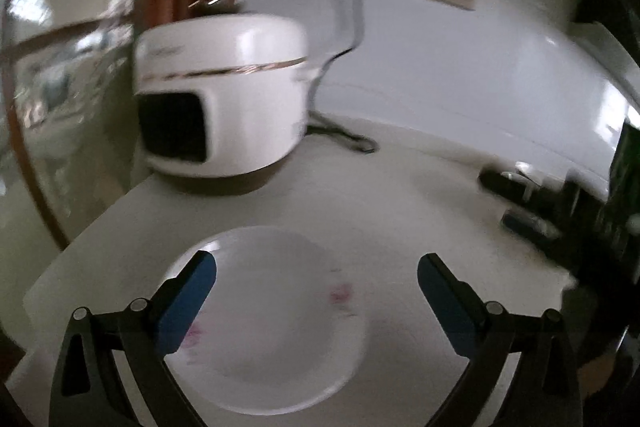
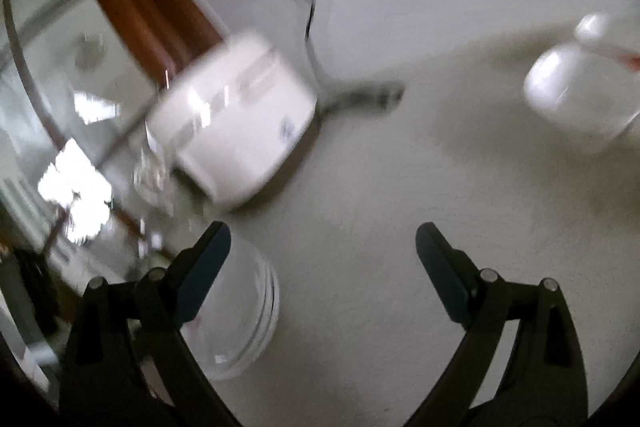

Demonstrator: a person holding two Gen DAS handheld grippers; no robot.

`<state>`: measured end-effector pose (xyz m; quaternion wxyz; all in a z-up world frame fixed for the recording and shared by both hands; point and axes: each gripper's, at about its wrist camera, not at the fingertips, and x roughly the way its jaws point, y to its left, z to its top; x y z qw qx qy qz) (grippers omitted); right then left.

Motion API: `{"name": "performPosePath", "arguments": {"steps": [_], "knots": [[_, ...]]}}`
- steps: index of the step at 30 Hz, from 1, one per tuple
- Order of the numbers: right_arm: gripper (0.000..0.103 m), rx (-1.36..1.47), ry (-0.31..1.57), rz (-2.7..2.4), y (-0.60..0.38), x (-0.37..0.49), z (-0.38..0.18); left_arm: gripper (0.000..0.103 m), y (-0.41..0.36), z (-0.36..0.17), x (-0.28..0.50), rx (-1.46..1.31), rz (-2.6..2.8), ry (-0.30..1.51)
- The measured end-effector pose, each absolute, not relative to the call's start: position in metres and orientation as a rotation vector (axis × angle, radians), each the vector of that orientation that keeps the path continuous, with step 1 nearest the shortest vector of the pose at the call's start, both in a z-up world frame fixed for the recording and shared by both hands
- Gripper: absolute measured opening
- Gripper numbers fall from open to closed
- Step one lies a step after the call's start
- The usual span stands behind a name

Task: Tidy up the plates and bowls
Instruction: 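Move both tools over to the large dark-rimmed white bowl, then close both grippers on the rim of the large white bowl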

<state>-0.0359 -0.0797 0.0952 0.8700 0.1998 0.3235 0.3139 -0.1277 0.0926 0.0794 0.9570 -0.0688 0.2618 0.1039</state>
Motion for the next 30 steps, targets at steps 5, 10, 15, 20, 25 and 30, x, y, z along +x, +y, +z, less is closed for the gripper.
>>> {"name": "performPosePath", "arguments": {"steps": [5,10,15,20,25,30], "knots": [[0.095,0.41,0.462,0.512,-0.153,-0.05,0.131,0.102,0.054,0.081,-0.111,-0.147,0.011,0.526],[0.095,0.344,0.542,0.29,-0.23,-0.025,0.141,0.102,-0.012,0.069,-0.069,-0.131,-0.217,0.688],[0.095,0.366,0.714,0.22,-0.311,-0.007,0.112,0.102,-0.059,0.045,-0.027,-0.278,-0.359,0.876],[0.082,0.401,0.747,0.181,-0.342,-0.007,0.098,0.102,-0.095,0.04,0.007,-0.386,-0.362,0.907],[0.067,0.423,0.788,0.185,-0.339,-0.004,0.088,0.102,-0.117,0.035,0.029,-0.405,-0.289,0.896],[0.058,0.438,0.821,0.137,-0.342,0.0,0.073,0.095,-0.119,0.019,0.05,-0.427,-0.225,0.934]]}}
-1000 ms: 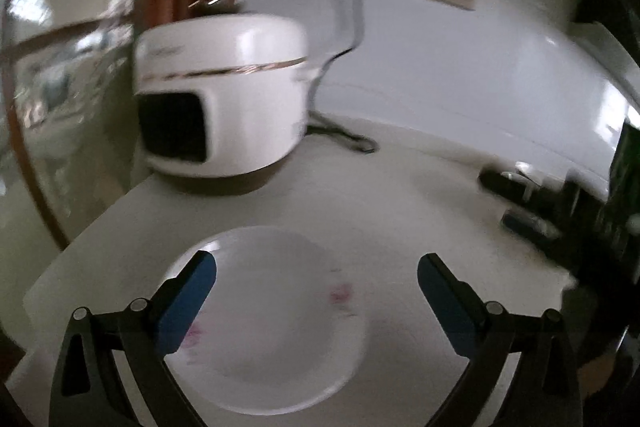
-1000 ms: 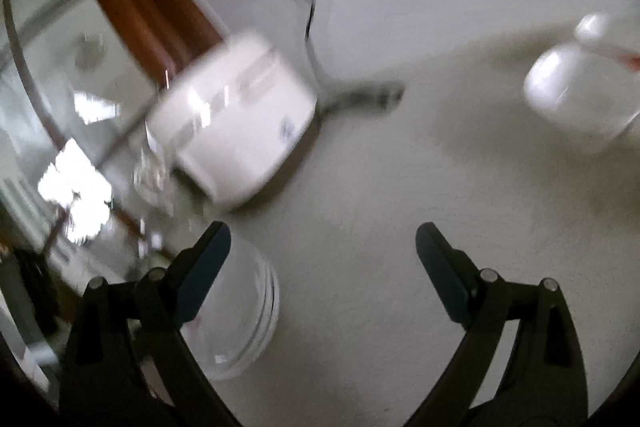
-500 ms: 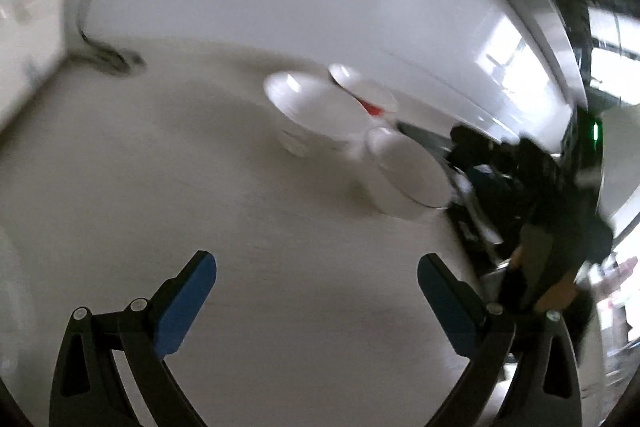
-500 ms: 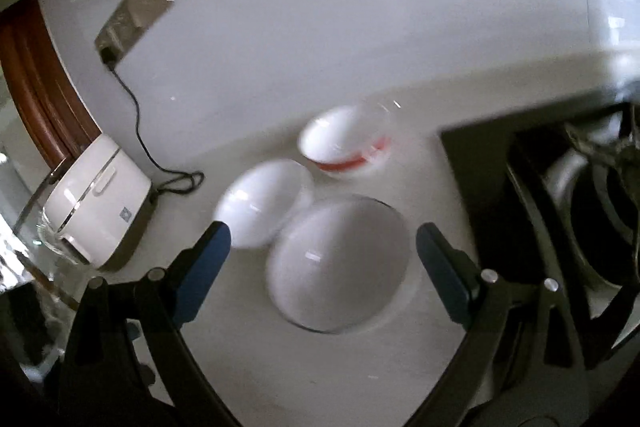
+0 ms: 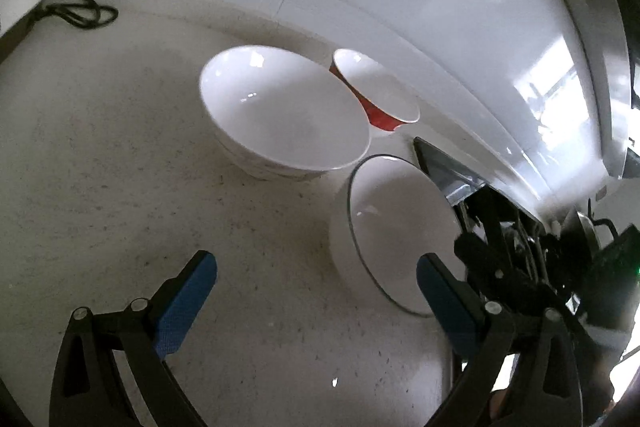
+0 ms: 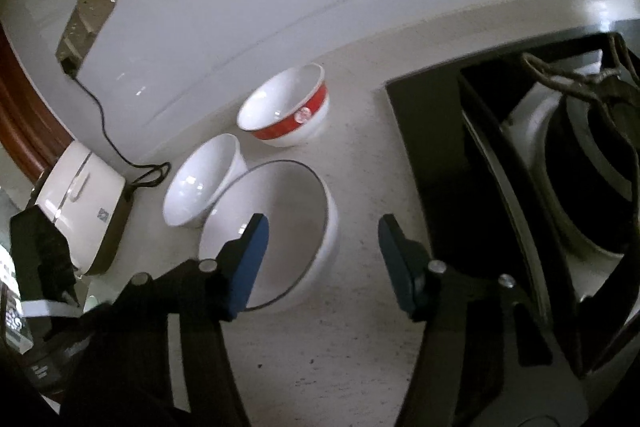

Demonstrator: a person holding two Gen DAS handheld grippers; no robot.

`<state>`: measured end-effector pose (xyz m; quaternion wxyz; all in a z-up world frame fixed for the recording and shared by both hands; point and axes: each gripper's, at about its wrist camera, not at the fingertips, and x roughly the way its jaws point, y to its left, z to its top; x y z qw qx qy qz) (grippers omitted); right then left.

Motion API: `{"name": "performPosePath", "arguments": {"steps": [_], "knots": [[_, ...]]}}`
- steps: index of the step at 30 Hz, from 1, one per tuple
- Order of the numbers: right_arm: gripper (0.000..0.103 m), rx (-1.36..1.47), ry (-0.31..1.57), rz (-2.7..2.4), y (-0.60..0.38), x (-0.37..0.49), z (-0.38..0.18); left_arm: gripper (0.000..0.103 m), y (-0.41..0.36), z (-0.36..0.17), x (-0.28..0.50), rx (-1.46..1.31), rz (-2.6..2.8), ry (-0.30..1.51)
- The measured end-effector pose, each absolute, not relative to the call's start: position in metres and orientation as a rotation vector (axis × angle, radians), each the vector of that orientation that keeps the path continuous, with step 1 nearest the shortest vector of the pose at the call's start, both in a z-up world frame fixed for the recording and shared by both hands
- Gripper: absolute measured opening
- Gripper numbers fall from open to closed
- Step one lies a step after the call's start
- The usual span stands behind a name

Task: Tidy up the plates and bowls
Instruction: 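Close both grippers on the rim of the large white bowl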

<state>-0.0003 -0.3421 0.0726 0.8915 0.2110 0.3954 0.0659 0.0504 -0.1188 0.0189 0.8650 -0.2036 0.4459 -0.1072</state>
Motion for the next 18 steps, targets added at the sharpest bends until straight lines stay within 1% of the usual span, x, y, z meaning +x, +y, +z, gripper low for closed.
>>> {"name": "performPosePath", "arguments": {"steps": [2,5,7,9,10,12,13,15,17,18], "knots": [[0.054,0.45,0.828,0.135,-0.343,0.001,0.069,0.088,-0.118,0.018,0.054,-0.416,-0.205,0.933],[0.054,0.453,0.842,0.137,-0.341,0.004,0.062,0.084,-0.117,0.018,0.059,-0.412,-0.163,0.917],[0.054,0.448,0.859,0.131,-0.336,0.01,0.056,0.077,-0.116,0.015,0.064,-0.426,-0.162,0.918],[0.052,0.442,0.854,0.131,-0.332,0.012,0.054,0.061,-0.117,0.012,0.067,-0.437,-0.174,0.924],[0.051,0.438,0.85,0.137,-0.329,0.013,0.053,0.06,-0.118,0.01,0.069,-0.435,-0.179,0.925],[0.044,0.436,0.844,0.137,-0.328,0.013,0.054,0.059,-0.122,0.009,0.07,-0.415,-0.181,0.915],[0.043,0.435,0.843,0.133,-0.328,0.012,0.053,0.058,-0.124,0.01,0.069,-0.408,-0.184,0.912],[0.039,0.438,0.853,0.122,-0.329,0.013,0.051,0.051,-0.126,0.009,0.068,-0.404,-0.222,0.907],[0.035,0.458,0.864,0.127,-0.328,0.014,0.049,0.047,-0.128,0.01,0.073,-0.398,-0.233,0.904],[0.03,0.471,0.862,0.138,-0.329,0.014,0.048,0.044,-0.13,0.011,0.072,-0.389,-0.239,0.899]]}}
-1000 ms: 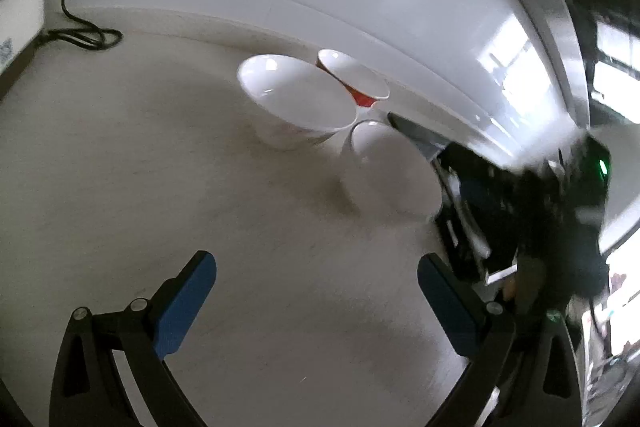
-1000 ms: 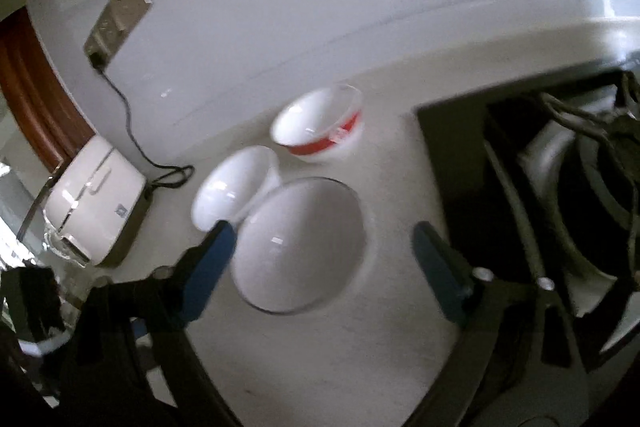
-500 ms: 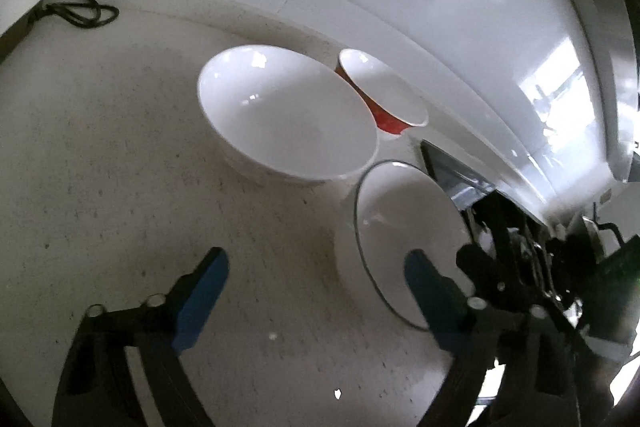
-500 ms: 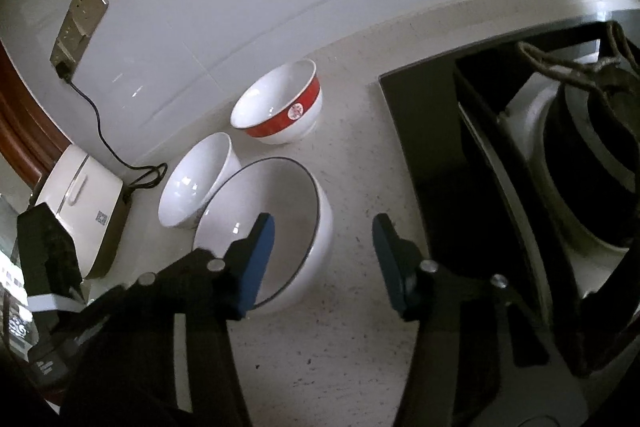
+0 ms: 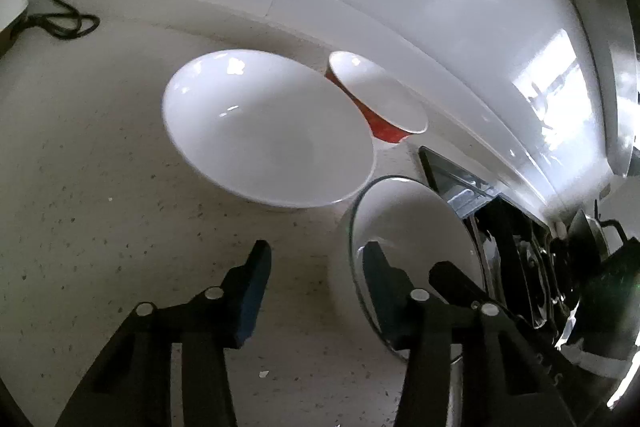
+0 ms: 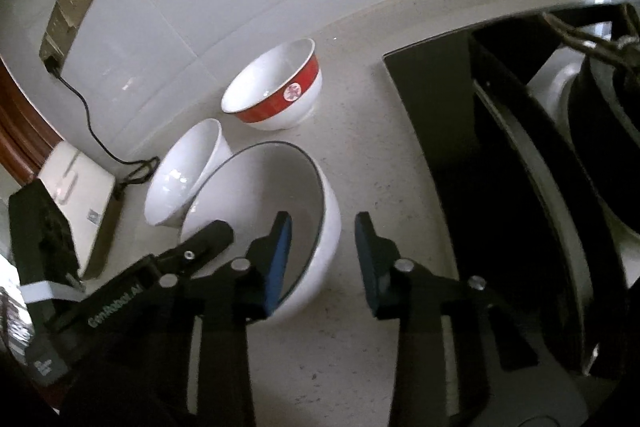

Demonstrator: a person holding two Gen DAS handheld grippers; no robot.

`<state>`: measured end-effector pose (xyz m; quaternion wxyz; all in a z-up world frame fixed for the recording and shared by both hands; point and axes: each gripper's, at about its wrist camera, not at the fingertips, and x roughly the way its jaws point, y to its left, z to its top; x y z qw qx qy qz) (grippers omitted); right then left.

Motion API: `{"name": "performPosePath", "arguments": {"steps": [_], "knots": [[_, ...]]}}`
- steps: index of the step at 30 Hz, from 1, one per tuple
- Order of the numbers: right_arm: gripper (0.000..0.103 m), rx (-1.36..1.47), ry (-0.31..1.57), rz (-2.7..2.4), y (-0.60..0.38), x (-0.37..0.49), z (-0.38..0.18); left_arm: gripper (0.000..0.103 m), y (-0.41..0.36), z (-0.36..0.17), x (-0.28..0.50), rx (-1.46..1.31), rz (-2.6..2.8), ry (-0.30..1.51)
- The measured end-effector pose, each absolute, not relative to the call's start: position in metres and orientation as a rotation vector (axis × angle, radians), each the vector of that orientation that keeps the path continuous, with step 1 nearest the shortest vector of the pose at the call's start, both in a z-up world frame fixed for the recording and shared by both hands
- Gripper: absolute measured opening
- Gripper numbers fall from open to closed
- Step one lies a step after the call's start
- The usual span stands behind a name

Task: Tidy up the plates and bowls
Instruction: 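Close both grippers on the rim of the large white bowl, then carry the bowl beside the plates by the cooker, open both grippers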

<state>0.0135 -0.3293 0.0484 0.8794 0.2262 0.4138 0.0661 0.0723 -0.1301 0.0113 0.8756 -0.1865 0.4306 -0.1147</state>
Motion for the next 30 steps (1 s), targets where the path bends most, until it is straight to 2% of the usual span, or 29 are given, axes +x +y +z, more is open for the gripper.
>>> {"name": "performPosePath", "arguments": {"steps": [4,5,6,17,30], "knots": [[0.028,0.445,0.854,0.138,-0.327,0.01,0.049,0.031,-0.139,0.012,0.074,-0.354,-0.27,0.885],[0.028,0.443,0.853,0.138,-0.327,0.01,0.048,0.022,-0.141,0.012,0.074,-0.348,-0.283,0.885],[0.027,0.444,0.854,0.142,-0.327,0.009,0.048,0.019,-0.143,0.012,0.074,-0.336,-0.286,0.884],[0.019,0.455,0.887,0.189,-0.324,0.005,0.047,0.019,-0.131,0.017,0.057,-0.299,-0.259,0.843],[0.018,0.371,0.896,0.375,-0.274,0.0,0.052,0.019,-0.089,0.023,0.038,-0.351,-0.119,0.796]]}}
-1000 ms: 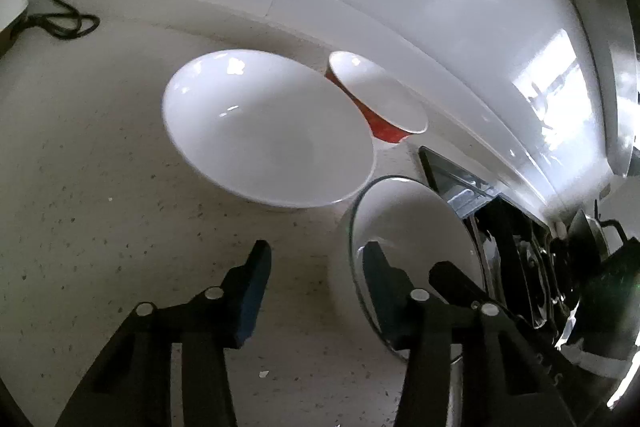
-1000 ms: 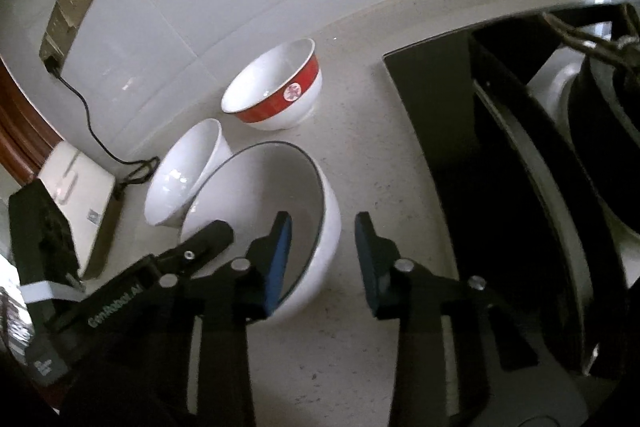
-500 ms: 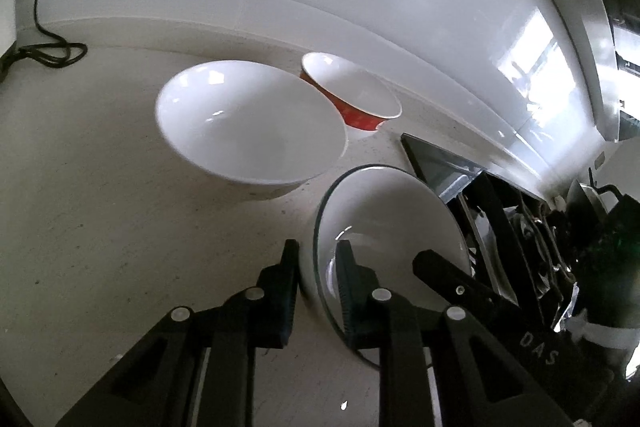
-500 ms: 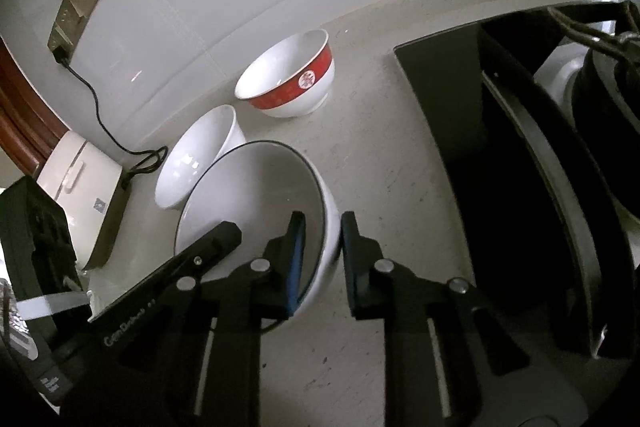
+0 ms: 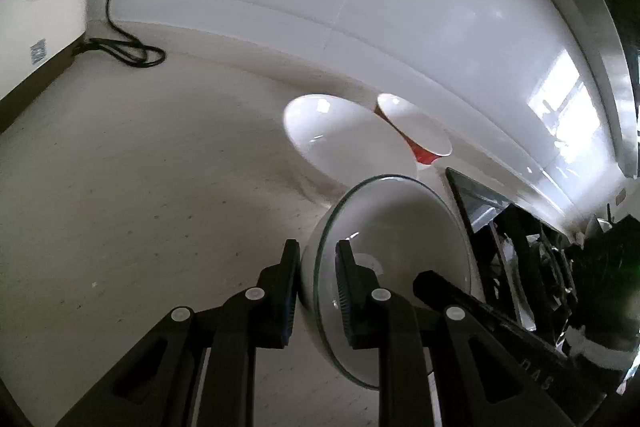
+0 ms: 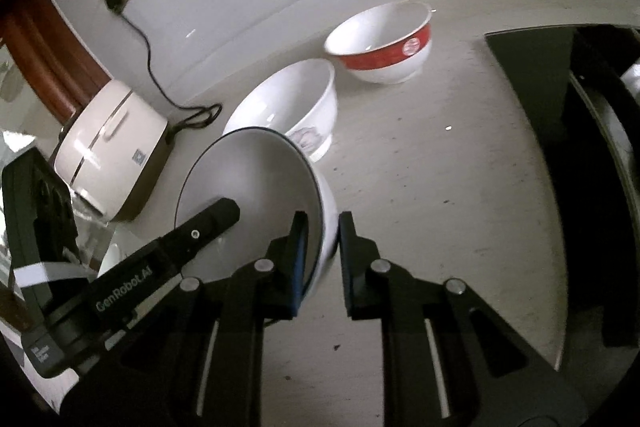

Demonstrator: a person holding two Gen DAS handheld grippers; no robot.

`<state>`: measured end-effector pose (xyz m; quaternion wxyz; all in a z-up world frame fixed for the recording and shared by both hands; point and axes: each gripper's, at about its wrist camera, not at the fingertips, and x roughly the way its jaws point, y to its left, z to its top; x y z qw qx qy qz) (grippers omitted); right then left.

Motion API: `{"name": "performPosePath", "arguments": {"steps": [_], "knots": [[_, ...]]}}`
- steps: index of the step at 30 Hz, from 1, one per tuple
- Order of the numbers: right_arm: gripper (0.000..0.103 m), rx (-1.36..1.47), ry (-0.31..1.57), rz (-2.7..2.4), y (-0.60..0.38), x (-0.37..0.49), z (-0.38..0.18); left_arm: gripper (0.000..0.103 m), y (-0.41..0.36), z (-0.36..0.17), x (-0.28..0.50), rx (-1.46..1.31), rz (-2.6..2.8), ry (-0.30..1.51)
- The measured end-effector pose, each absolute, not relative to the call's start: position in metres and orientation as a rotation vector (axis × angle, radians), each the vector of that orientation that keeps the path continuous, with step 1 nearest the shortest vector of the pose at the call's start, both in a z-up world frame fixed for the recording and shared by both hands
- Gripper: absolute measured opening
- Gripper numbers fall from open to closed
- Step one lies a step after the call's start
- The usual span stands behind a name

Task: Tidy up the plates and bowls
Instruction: 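Carry the bowl beside the plates by the cooker, open both grippers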

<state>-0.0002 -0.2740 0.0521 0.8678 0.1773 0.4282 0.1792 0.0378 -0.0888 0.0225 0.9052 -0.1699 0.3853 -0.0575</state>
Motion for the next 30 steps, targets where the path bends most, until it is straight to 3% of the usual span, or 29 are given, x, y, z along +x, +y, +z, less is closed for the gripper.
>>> {"name": "performPosePath", "arguments": {"steps": [17,30], "knots": [[0.019,0.348,0.841,0.475,-0.224,-0.012,0.065,0.02,-0.048,0.02,-0.002,-0.302,0.005,0.703],[0.019,0.203,0.845,0.478,-0.161,-0.001,0.067,0.02,0.006,0.019,-0.002,-0.458,0.138,0.649]]}}
